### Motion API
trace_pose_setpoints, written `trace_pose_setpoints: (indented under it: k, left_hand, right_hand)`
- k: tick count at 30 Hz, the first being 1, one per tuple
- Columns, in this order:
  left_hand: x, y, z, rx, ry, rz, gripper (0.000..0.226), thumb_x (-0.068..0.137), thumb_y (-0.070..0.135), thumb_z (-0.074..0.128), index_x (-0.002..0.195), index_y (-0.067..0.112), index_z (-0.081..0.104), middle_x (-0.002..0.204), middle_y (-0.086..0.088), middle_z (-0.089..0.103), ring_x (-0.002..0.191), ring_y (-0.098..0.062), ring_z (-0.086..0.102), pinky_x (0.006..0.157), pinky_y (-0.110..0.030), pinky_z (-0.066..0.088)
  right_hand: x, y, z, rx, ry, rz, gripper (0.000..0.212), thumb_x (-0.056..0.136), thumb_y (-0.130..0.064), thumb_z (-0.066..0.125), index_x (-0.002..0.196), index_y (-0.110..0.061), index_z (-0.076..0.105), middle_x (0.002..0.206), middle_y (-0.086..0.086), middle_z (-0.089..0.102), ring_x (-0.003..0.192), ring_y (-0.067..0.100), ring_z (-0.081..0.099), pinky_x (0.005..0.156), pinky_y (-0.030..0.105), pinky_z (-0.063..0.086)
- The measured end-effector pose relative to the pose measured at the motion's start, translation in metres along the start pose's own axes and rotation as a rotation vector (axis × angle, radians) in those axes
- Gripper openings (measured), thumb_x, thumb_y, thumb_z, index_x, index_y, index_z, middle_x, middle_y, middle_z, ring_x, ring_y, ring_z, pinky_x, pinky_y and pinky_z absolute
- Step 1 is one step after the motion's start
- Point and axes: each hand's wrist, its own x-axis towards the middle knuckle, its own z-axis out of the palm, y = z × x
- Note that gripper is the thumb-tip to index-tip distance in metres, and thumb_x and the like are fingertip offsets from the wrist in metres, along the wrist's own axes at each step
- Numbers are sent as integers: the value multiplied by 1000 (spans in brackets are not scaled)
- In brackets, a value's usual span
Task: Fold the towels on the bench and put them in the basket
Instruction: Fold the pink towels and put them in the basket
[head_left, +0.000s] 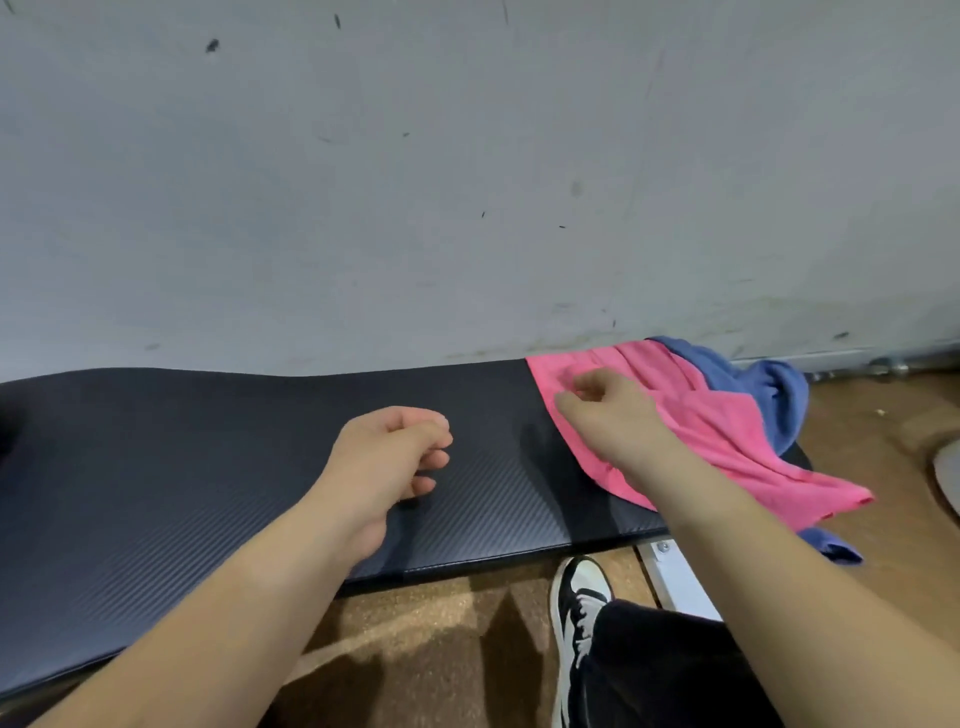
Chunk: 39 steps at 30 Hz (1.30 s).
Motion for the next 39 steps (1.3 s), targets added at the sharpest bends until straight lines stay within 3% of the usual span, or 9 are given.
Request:
trace_pose_setpoints:
  k: [4,9,14,17,21,28,32,35,39]
  left_hand:
    - [8,1,20,0,-26,3,11,90,11,71,96,14,80,101,-10,79,78,-15,71,67,-32,55]
    - [7,1,33,67,-64,35,12,93,14,68,97,14,79,96,-6,79,77,-13,71,67,-31,55]
    - [1,0,25,115,-47,70,12,93,17,69,90,19,81,92,-2,79,80,-15,73,68,-30,56]
    - [-6,1,17,126,-31,91,13,93,17,69,88,19,81,92,-2,79,80,-15,73,68,-30,56]
    - [-17,4,8,108,-24,139,11,92,26,73,85,24,81,93,-2,79,89,-24,75,74,-38,62]
    - [-37,17,-10,26,-94,372,27,83,28,86,107,25,75,100,6,78,92,-13,74,83,-32,60]
    - [-29,18,-30,135,66,404,7,92,18,74,94,24,75,90,-4,78,89,-25,75,81,-47,63]
    - [-27,23,-44,159,95,404,6,95,18,70,93,20,76,87,-1,76,81,-10,72,78,-36,59]
    - [-20,23,-58,168,195,326,16,89,26,76,86,10,72,87,-15,74,85,-33,73,80,-50,62]
  right_hand:
    - [24,28,-31,-264,155,-69,49,88,-22,71,135,-8,62,128,9,69,116,28,64,99,36,49]
    - [42,50,-48,-466,300,-22,33,78,-12,66,110,-9,71,112,18,70,112,43,59,91,44,47]
    - [41,36,-49,-571,287,37,19,82,-13,54,84,-22,70,90,4,69,95,32,60,95,44,42]
    - [37,19,-46,-327,283,-82,9,89,-16,58,89,-19,66,86,2,69,88,29,64,84,40,51]
    - [3,-24,-35,295,199,-206,9,98,-20,66,90,-20,65,74,-7,63,62,5,54,60,23,41]
    - [-45,-81,14,993,-269,-177,5,101,-11,61,97,-10,63,82,11,57,72,13,54,70,27,46]
    - [-38,-85,42,660,-176,-252,6,96,-9,70,91,-10,67,77,4,69,70,11,62,67,27,54]
    - [-32,-90,52,309,-97,-420,5,94,-9,70,92,-13,69,80,-3,71,65,3,62,67,18,52]
    - [-34,-99,61,217,-188,-414,12,95,-21,70,83,-18,68,73,10,70,64,28,69,63,40,59]
